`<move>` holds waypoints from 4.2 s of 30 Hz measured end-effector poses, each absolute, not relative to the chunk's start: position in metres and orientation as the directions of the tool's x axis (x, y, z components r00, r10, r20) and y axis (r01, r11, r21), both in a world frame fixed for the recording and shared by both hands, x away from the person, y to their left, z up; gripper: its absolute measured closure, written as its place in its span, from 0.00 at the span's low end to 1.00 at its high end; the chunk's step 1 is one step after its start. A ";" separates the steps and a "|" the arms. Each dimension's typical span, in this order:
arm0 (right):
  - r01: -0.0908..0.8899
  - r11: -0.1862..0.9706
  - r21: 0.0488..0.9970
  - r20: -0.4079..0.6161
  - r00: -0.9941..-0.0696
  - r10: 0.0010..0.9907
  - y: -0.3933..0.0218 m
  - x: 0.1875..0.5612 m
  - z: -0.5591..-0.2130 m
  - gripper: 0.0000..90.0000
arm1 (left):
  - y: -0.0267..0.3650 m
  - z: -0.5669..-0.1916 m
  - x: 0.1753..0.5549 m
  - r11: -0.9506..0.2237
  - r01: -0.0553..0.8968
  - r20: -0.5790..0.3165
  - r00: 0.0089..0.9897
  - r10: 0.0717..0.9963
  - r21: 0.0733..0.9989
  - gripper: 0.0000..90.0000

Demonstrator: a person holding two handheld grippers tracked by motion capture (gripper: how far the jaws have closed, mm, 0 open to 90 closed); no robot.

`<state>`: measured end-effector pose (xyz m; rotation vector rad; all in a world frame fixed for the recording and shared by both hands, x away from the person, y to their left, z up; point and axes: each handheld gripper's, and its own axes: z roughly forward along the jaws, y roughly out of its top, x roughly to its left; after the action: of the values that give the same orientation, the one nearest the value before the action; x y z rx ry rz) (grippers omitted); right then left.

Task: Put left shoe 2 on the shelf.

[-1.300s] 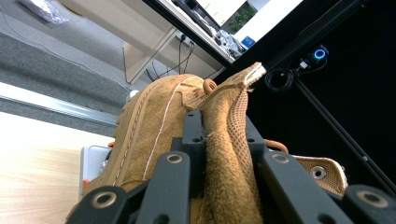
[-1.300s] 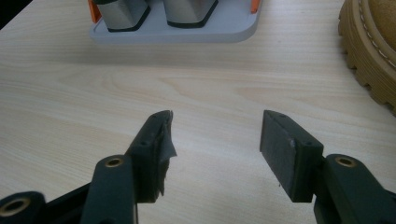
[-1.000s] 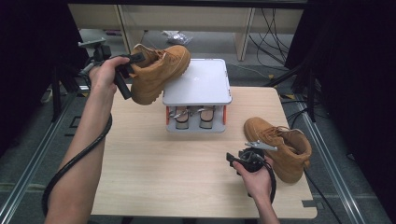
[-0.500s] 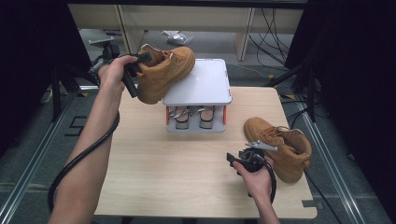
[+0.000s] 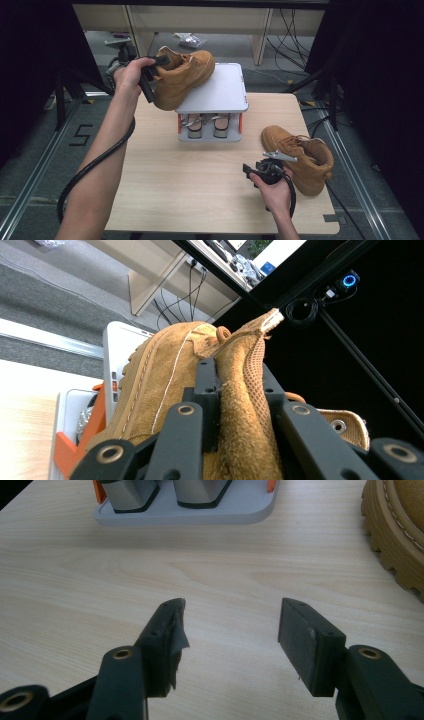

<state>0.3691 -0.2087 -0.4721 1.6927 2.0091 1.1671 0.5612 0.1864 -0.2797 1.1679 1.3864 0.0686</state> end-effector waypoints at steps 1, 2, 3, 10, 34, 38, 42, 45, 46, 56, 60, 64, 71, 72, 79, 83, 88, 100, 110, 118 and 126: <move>0.698 -0.002 0.716 0.276 -0.280 0.919 -0.209 0.370 -0.473 0.50 | 0.185 -0.281 0.562 0.479 0.575 -0.709 0.277 0.648 0.663 0.86; 0.704 -0.011 0.710 0.285 -0.273 0.919 -0.209 0.369 -0.472 0.50 | 0.183 -0.283 0.563 0.480 0.577 -0.709 0.270 0.652 0.661 0.86; 0.697 0.000 0.717 0.276 -0.284 0.918 -0.210 0.370 -0.472 0.50 | 0.182 -0.286 0.564 0.479 0.581 -0.709 0.264 0.654 0.658 0.85; 0.709 -0.015 0.705 0.283 -0.262 0.923 -0.210 0.369 -0.471 0.50 | 0.181 -0.291 0.568 0.465 0.583 -0.696 0.262 0.669 0.666 0.83; 0.690 0.007 0.724 0.281 -0.304 0.910 -0.199 0.367 -0.463 0.66 | 0.234 -0.290 0.533 0.516 0.415 -0.657 0.369 0.657 0.749 0.69; 0.666 0.033 0.745 0.260 -0.335 0.906 -0.193 0.371 -0.452 0.81 | 0.250 -0.309 0.520 0.464 0.442 -0.629 0.380 0.679 0.768 0.87; 0.648 0.048 0.760 0.253 -0.364 0.896 -0.177 0.377 -0.440 0.93 | 0.255 -0.333 0.514 0.404 0.459 -0.586 0.383 0.714 0.792 0.98; 0.606 0.097 0.790 0.215 -0.421 0.881 -0.163 0.388 -0.429 1.00 | 0.251 -0.347 0.511 0.339 0.460 -0.531 0.394 0.750 0.820 0.99; 0.610 0.096 0.787 0.217 -0.419 0.882 -0.156 0.391 -0.423 1.00 | 0.249 -0.350 0.512 0.318 0.452 -0.511 0.413 0.754 0.834 0.99; 0.503 0.144 0.852 0.172 -0.529 0.831 -0.092 0.445 -0.371 1.00 | 0.221 -0.354 0.515 0.200 0.433 -0.395 0.428 0.813 0.879 0.99; 0.483 0.142 0.864 0.171 -0.547 0.819 -0.067 0.464 -0.358 1.00 | 0.219 -0.354 0.516 0.194 0.433 -0.386 0.415 0.824 0.880 0.99; 0.489 0.129 0.863 0.186 -0.543 0.819 -0.047 0.482 -0.356 1.00 | 0.221 -0.354 0.517 0.165 0.432 -0.352 0.399 0.847 0.887 0.99; 0.498 0.138 0.856 0.184 -0.543 0.820 -0.027 0.493 -0.363 1.00 | 0.226 -0.365 0.519 0.142 0.486 -0.365 0.402 0.840 0.862 0.99; 0.495 0.137 0.858 0.184 -0.545 0.818 -0.025 0.493 -0.363 1.00 | 0.226 -0.366 0.519 0.142 0.492 -0.370 0.406 0.836 0.859 0.99; 0.478 0.142 0.867 0.164 -0.542 0.824 -0.017 0.495 -0.359 1.00 | 0.224 -0.365 0.519 0.127 0.497 -0.369 0.427 0.826 0.858 0.99; 0.481 0.139 0.866 0.167 -0.539 0.826 -0.017 0.495 -0.358 1.00 | 0.222 -0.365 0.518 0.133 0.498 -0.376 0.429 0.822 0.857 1.00; 0.484 0.133 0.865 0.157 -0.513 0.844 -0.024 0.496 -0.357 1.00 | 0.213 -0.365 0.517 0.130 0.502 -0.385 0.447 0.808 0.855 1.00; 0.483 0.127 0.866 0.133 -0.468 0.874 -0.046 0.506 -0.354 1.00 | 0.189 -0.362 0.520 0.100 0.513 -0.379 0.476 0.793 0.853 1.00; 0.486 0.138 0.863 0.105 -0.438 0.893 -0.057 0.512 -0.356 1.00 | 0.175 -0.364 0.521 0.083 0.527 -0.381 0.487 0.786 0.846 1.00; 0.494 0.147 0.857 0.091 -0.425 0.901 -0.058 0.514 -0.355 1.00 | 0.170 -0.364 0.522 0.062 0.520 -0.361 0.496 0.790 0.852 1.00; 0.496 0.162 0.853 0.073 -0.420 0.904 -0.059 0.515 -0.355 1.00 | 0.167 -0.364 0.522 0.055 0.521 -0.351 0.491 0.797 0.852 1.00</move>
<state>0.5152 -0.0588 -0.3550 1.3247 1.9853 1.1808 0.5216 0.1668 -0.3643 1.6067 1.1608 0.3057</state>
